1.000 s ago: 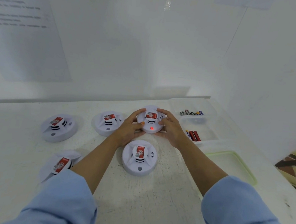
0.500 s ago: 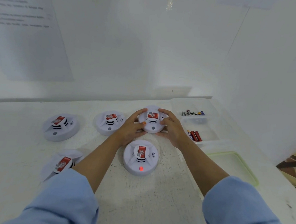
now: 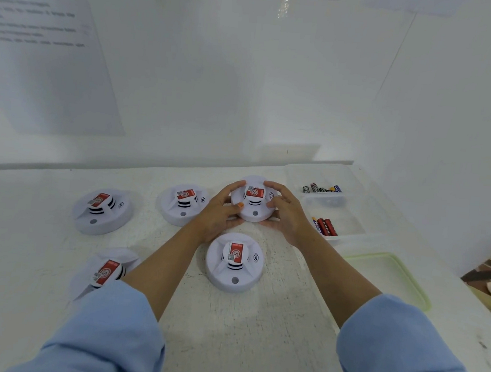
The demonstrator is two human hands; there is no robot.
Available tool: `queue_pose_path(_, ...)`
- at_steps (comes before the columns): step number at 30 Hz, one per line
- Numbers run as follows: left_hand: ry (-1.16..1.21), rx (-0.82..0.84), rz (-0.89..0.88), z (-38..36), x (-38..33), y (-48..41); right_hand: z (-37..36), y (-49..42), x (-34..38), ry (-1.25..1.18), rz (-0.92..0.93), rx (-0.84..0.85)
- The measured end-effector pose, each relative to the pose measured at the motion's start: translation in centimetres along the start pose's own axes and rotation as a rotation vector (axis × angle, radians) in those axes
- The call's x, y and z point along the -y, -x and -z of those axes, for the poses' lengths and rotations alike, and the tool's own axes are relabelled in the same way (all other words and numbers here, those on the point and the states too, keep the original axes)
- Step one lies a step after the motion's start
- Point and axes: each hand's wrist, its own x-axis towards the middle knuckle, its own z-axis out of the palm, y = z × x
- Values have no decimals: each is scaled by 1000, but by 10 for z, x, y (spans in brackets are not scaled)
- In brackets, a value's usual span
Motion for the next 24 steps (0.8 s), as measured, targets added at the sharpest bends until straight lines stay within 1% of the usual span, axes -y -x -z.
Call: queue_pose_path(24, 12, -7, -3, -2, -1, 0, 0, -1, -1, 1, 9, -3)
